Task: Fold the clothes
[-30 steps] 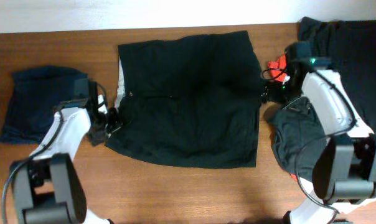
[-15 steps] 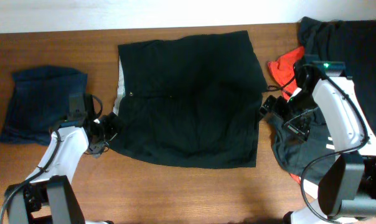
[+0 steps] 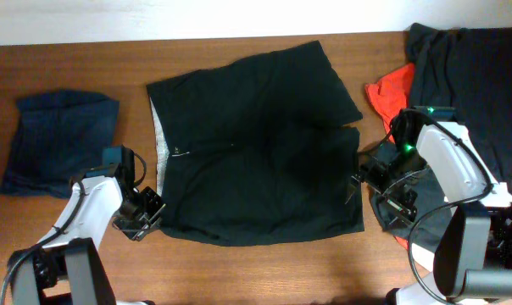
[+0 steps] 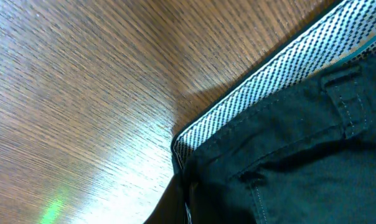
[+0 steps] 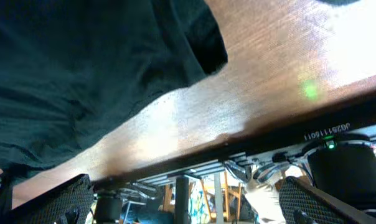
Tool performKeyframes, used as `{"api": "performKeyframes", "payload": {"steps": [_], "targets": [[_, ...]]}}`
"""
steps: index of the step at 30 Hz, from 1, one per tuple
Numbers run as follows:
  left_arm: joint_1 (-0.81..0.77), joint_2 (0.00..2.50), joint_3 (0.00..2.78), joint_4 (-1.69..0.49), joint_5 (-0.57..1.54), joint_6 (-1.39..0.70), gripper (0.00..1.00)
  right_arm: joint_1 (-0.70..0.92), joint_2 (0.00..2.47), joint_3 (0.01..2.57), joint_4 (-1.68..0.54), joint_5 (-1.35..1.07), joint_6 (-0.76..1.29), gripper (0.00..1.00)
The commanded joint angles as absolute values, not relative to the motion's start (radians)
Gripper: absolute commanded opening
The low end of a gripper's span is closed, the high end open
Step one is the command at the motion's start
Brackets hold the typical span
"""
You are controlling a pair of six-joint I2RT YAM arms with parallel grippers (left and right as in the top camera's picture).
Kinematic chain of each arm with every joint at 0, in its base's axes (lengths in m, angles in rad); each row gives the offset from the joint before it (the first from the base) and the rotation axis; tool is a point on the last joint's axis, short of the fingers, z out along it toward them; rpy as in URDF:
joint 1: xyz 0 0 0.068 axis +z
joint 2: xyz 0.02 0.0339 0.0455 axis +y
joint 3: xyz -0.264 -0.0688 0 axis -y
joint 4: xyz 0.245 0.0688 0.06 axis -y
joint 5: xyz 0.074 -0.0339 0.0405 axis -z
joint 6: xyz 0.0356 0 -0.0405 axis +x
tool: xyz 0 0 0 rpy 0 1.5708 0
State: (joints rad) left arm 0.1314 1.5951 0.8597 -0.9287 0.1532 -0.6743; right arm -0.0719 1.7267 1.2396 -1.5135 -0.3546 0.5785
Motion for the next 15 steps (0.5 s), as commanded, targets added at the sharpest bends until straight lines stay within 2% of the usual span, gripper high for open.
{"api": "performKeyframes", "payload": {"steps": [1, 4, 9, 12, 15], "targets": [[0.135, 1.595, 0.855, -0.924, 0.153, -0.67, 0.08, -0.014, 1.701, 1.214, -1.522, -0.374, 0.574, 0.99], [0.135, 1.595, 0.855, -0.925, 0.153, -0.669, 0.08, 0.057, 1.701, 1.15, -1.472, -0.385, 0.623, 0.99], [0.135, 1.595, 0.855, -0.92, 0.152, -0.669, 0.08, 0.105, 1.701, 0.991, -1.249, -0.382, 0.744, 0.99], [0.135, 1.595, 0.855, -0.913, 0.153, -0.669, 0.08, 0.104, 1.701, 0.903, -1.069, -0.344, 0.82, 0.97], [0.135, 1.595, 0.855, -0.908, 0.152, -0.669, 0.08, 0.104, 1.701, 0.863, -0.965, -0.263, 0.882, 0.89]]}}
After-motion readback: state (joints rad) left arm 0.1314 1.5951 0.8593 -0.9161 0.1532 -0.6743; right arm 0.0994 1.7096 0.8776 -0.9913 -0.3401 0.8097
